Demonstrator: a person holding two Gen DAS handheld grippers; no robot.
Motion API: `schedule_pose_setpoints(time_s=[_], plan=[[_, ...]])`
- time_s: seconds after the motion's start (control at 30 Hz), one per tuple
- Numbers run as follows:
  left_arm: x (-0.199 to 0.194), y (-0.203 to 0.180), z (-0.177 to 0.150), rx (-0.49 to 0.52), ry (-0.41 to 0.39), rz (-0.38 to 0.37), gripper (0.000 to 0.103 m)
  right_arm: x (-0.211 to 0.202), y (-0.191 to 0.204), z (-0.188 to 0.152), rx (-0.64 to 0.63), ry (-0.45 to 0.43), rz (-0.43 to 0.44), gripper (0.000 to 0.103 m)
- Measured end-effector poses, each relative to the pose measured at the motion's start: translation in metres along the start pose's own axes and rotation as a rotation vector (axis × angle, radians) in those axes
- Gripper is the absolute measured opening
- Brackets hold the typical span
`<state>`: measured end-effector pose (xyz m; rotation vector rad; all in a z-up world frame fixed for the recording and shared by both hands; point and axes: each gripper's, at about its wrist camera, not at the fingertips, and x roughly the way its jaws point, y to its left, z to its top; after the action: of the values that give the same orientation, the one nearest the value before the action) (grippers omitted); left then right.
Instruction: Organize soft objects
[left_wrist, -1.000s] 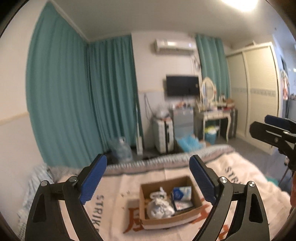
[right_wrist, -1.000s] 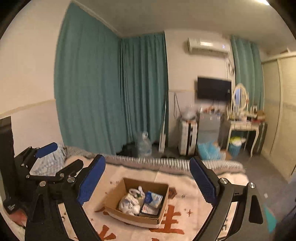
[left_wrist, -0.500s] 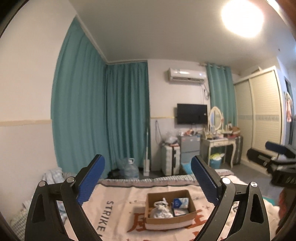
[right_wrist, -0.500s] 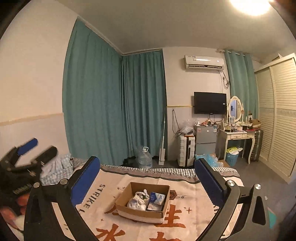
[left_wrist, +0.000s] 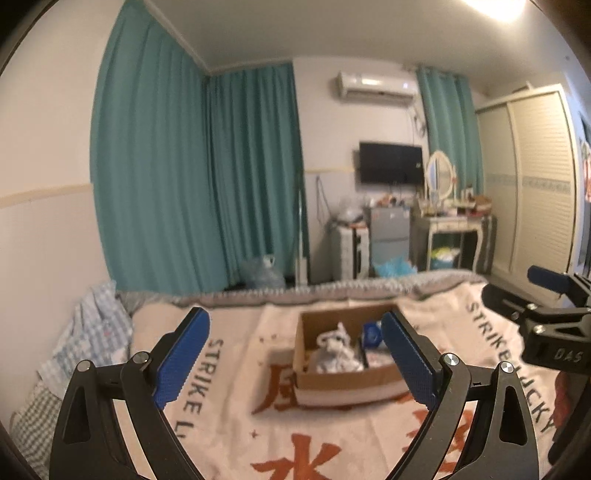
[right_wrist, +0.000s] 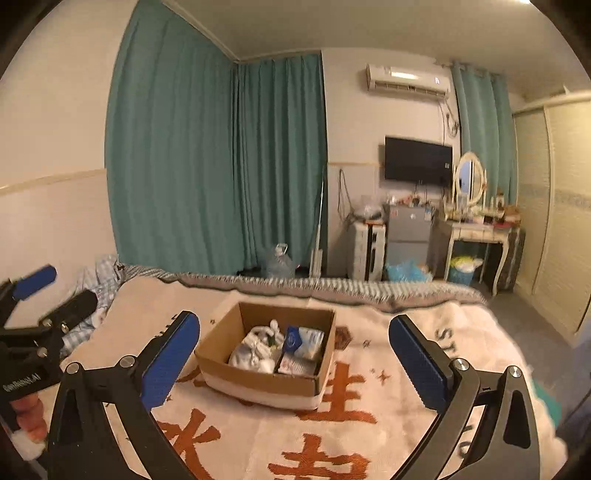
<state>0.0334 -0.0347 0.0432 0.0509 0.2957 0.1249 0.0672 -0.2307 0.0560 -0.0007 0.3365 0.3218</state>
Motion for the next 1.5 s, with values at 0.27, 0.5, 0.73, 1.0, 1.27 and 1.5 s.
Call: schedule_pose_setpoints(time_s=[0.27, 0.5, 0.73, 1.0, 1.27, 1.5], plan=[[0.015, -0.008, -0.014, 0.009, 0.054, -0.013, 0.096, 0.028, -0.014, -0.019, 0.027, 0.046, -0.007, 0.103], [0.015, -0.011, -0.014, 0.011, 0.055, -0.018, 0.096, 0.026, -0.016, -0.019, 0.034, 0.048, -0.006, 0.103], [0.017, -0.007, -0.016, 0.0, 0.068, -0.012, 0.096, 0.023, -0.014, -0.019, 0.029, 0.046, -0.007, 0.103], [0.017, -0.004, -0.015, -0.005, 0.066, -0.005, 0.096, 0.023, -0.013, -0.018, 0.027, 0.049, -0.008, 0.103], [0.017, -0.004, -0.016, -0.006, 0.067, -0.004, 0.096, 0.023, -0.013, -0.019, 0.026, 0.053, -0.009, 0.103], [0.017, -0.005, -0.018, 0.001, 0.062, 0.0, 0.096, 0.024, -0.013, -0.019, 0.025, 0.056, -0.009, 0.103]])
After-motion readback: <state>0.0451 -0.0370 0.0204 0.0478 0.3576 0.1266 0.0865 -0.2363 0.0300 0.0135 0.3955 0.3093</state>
